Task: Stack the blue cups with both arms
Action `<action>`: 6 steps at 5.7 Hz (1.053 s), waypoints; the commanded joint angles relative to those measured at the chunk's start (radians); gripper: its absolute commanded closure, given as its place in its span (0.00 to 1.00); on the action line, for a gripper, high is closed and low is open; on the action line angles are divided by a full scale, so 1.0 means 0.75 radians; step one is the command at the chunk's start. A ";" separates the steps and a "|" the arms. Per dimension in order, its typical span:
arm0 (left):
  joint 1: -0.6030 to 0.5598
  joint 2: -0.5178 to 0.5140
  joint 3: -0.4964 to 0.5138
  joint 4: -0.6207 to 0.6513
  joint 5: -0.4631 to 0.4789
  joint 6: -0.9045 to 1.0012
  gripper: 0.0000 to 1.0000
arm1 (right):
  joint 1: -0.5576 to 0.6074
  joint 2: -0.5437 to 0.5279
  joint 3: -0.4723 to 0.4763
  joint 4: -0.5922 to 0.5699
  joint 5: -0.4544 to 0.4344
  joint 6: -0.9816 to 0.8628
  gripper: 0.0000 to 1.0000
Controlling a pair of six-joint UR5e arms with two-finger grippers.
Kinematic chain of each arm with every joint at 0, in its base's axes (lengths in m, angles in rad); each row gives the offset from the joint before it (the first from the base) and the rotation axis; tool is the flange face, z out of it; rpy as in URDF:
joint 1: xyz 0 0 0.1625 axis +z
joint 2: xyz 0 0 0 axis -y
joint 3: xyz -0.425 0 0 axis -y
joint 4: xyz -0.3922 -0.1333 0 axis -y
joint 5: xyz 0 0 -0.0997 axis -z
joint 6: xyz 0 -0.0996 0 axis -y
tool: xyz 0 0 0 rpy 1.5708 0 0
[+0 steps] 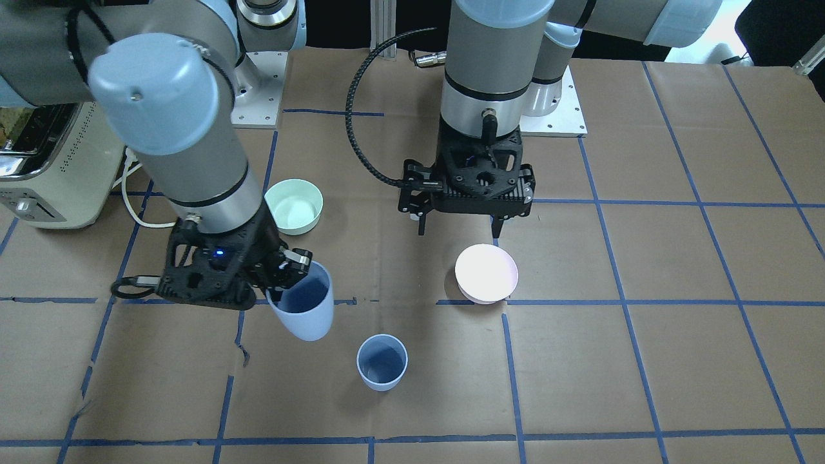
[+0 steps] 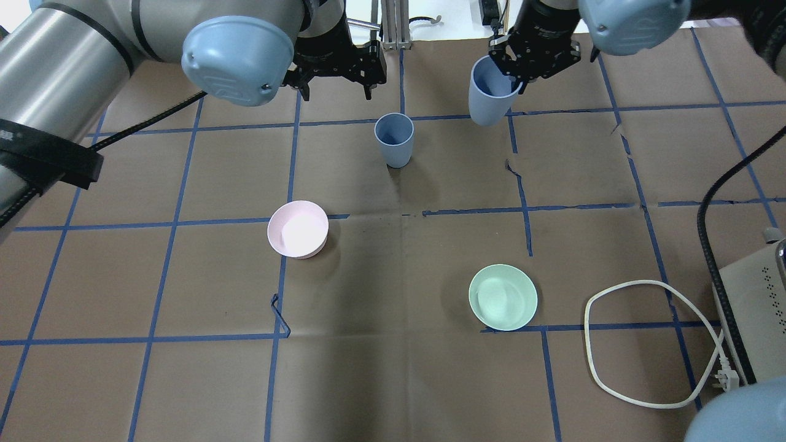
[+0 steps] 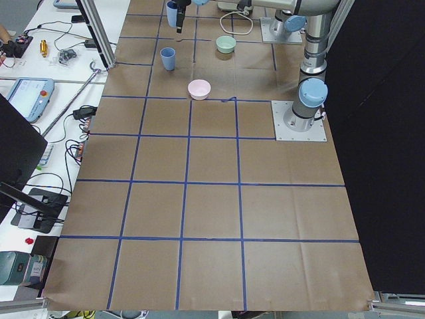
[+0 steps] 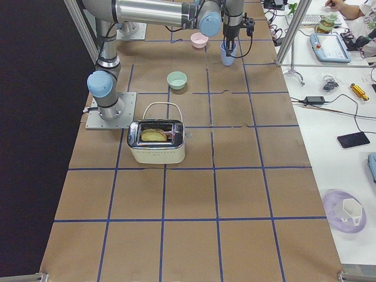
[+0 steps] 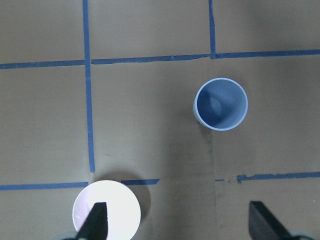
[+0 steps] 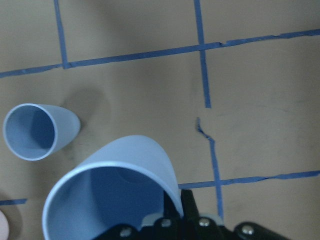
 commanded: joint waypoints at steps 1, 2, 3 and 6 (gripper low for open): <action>0.139 0.242 -0.217 -0.061 -0.009 0.088 0.01 | 0.129 0.081 -0.093 0.000 -0.001 0.181 0.93; 0.164 0.308 -0.279 -0.061 -0.005 0.086 0.01 | 0.150 0.090 -0.093 -0.002 -0.001 0.192 0.93; 0.174 0.298 -0.271 -0.059 -0.007 0.084 0.01 | 0.155 0.108 -0.095 -0.012 0.001 0.222 0.93; 0.183 0.300 -0.261 -0.088 -0.009 0.112 0.01 | 0.151 0.233 -0.099 -0.175 -0.085 0.210 0.93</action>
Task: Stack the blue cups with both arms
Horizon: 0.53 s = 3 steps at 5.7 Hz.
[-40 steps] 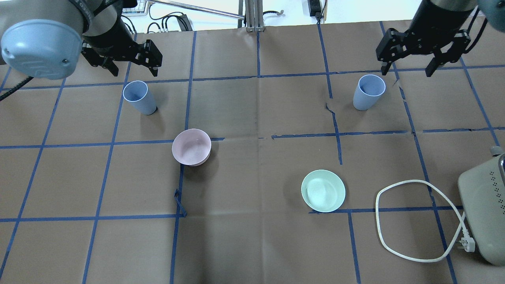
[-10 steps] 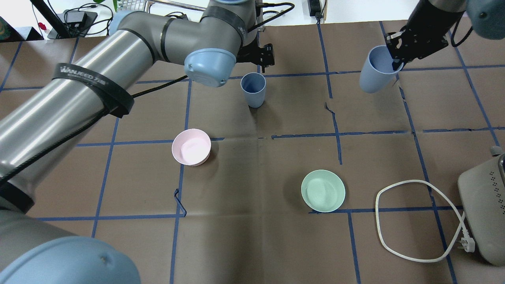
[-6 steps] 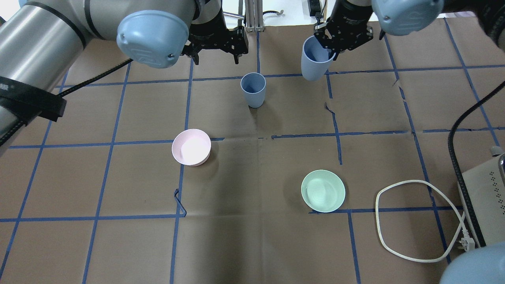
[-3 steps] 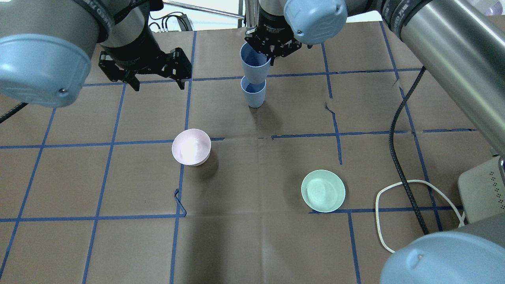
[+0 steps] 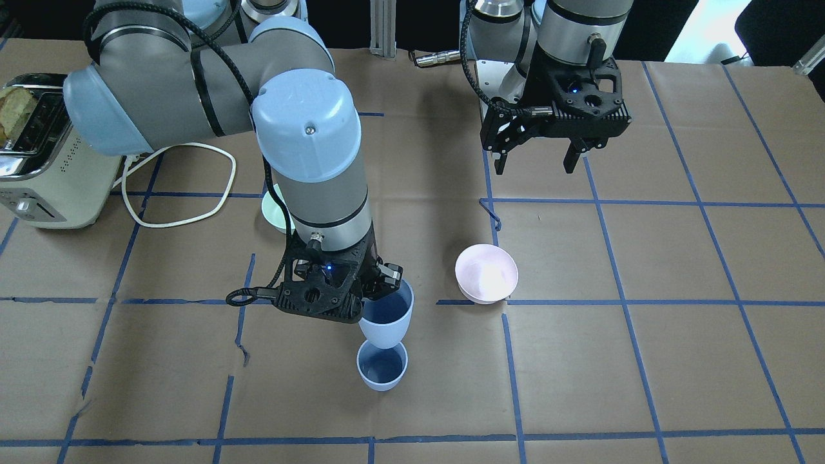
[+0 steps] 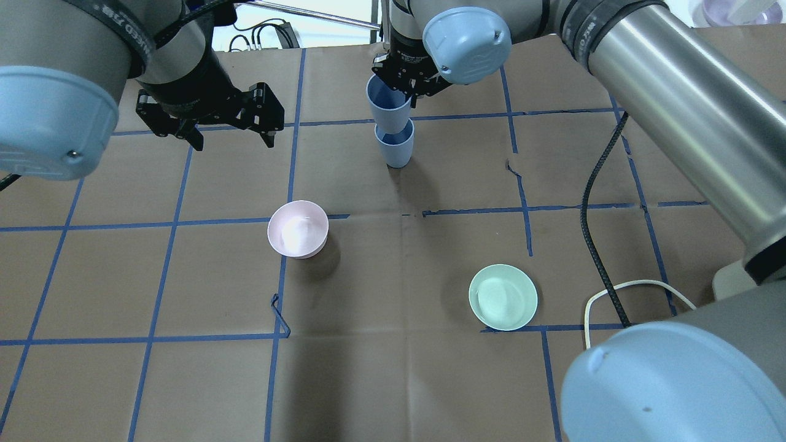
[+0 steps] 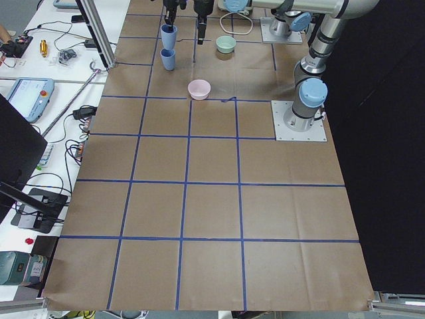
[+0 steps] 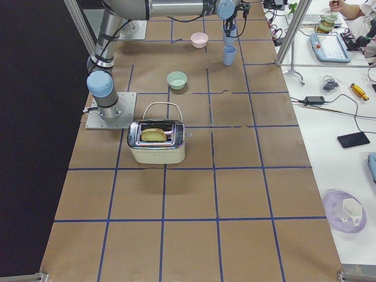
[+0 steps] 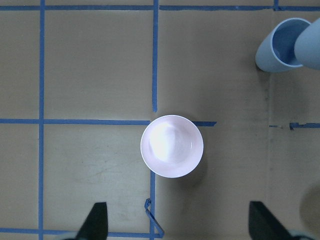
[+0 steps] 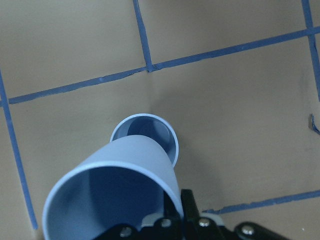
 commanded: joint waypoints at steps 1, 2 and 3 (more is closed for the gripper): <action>0.010 -0.002 0.012 -0.008 -0.001 0.009 0.01 | -0.003 0.058 -0.001 -0.047 -0.034 -0.007 0.93; 0.010 -0.002 0.012 -0.008 0.003 0.006 0.01 | -0.003 0.062 0.003 -0.047 -0.027 -0.005 0.93; 0.008 0.000 0.012 -0.020 0.003 -0.004 0.01 | -0.003 0.064 0.003 -0.045 -0.021 0.005 0.91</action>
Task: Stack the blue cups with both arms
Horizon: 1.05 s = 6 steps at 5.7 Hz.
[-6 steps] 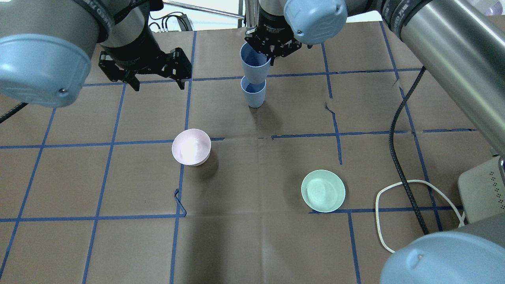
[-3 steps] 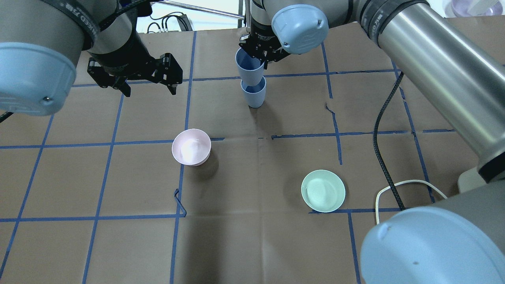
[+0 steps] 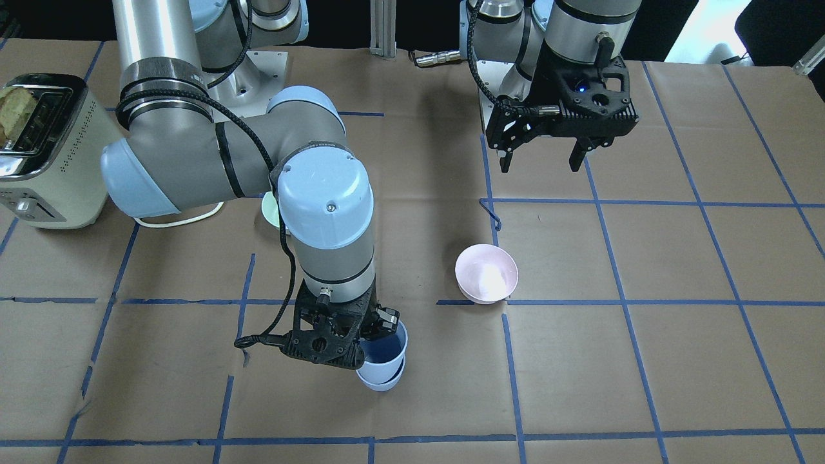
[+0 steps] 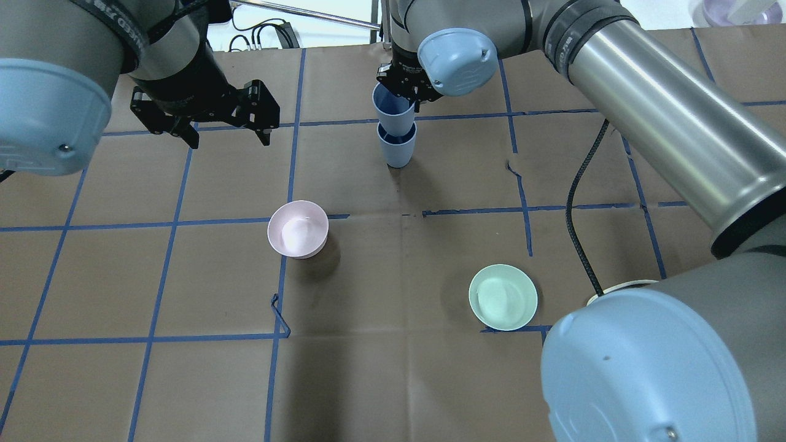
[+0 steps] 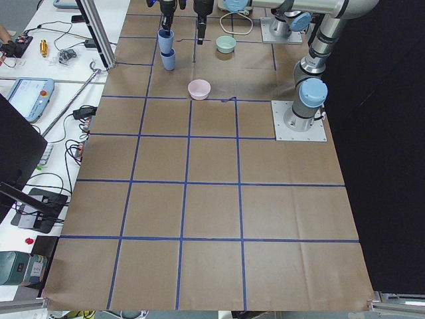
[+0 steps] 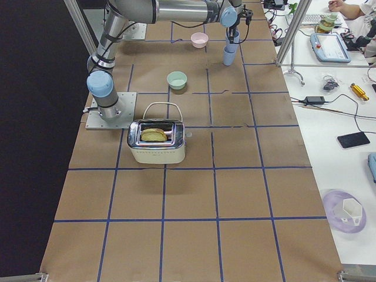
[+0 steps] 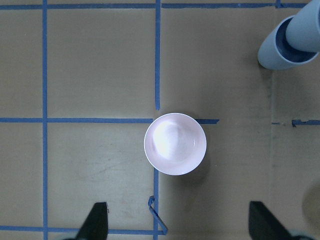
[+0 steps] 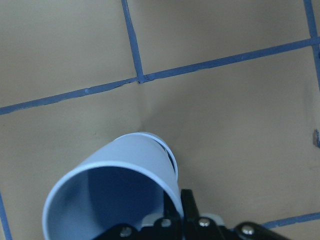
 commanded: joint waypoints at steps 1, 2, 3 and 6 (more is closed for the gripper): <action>-0.001 0.003 0.001 -0.012 0.001 -0.009 0.01 | 0.000 0.004 0.001 0.000 0.007 0.007 0.58; -0.001 0.003 -0.001 -0.015 0.001 -0.011 0.01 | 0.000 0.004 -0.001 0.000 0.007 -0.011 0.26; -0.001 0.007 0.001 -0.019 0.001 -0.015 0.01 | -0.002 -0.010 -0.009 0.008 0.011 -0.021 0.00; -0.001 0.016 0.001 -0.041 0.003 -0.016 0.01 | -0.177 -0.267 0.011 0.422 -0.013 -0.317 0.00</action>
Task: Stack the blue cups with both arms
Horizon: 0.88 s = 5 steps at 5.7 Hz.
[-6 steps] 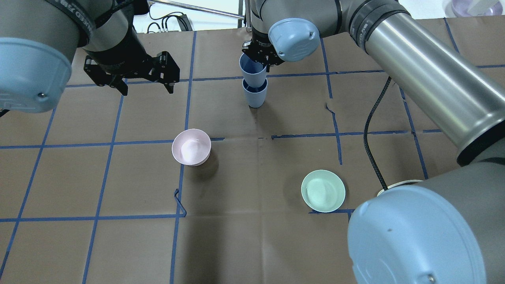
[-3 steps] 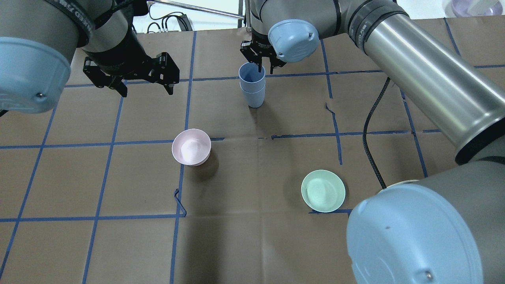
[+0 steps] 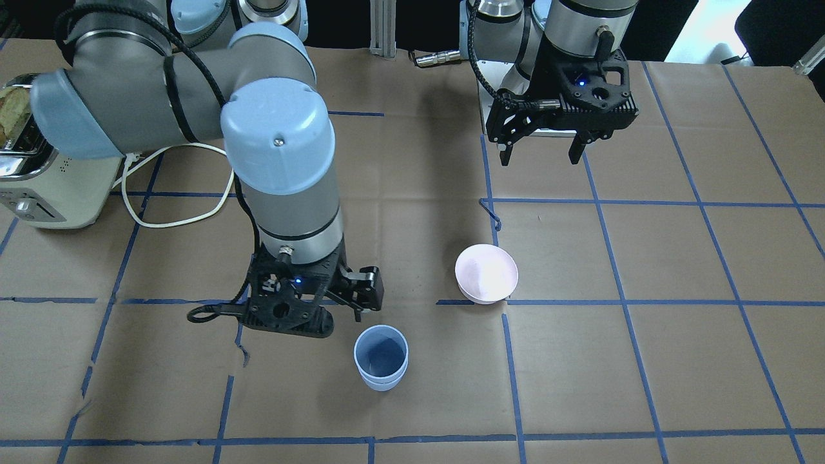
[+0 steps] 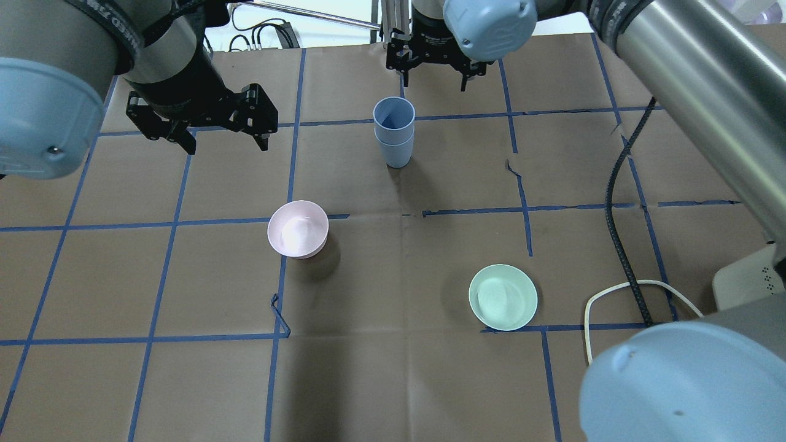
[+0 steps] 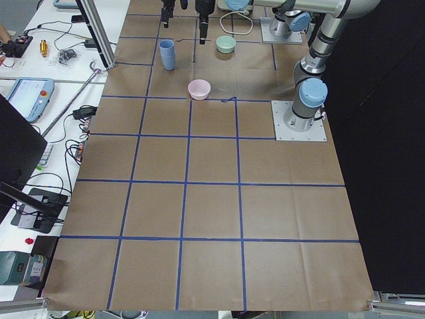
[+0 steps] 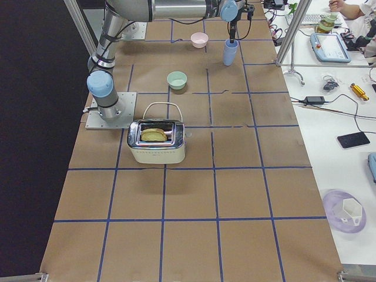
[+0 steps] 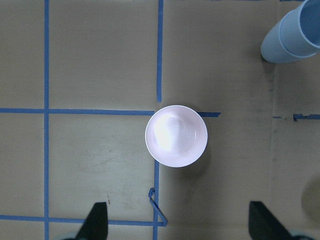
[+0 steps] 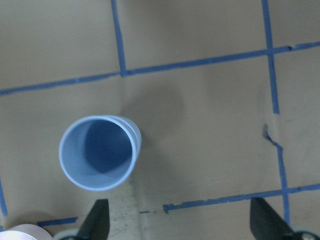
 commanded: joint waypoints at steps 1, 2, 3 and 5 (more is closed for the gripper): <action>0.000 0.003 0.000 -0.001 0.001 -0.002 0.01 | -0.187 -0.250 0.202 0.186 -0.004 -0.270 0.00; 0.000 0.005 0.000 -0.005 0.001 -0.002 0.01 | -0.249 -0.413 0.394 0.172 -0.006 -0.322 0.00; 0.000 0.005 0.000 -0.005 0.001 -0.002 0.01 | -0.282 -0.534 0.523 0.162 -0.008 -0.343 0.00; 0.000 0.005 0.000 -0.005 0.001 -0.002 0.01 | -0.292 -0.572 0.557 0.160 -0.004 -0.339 0.00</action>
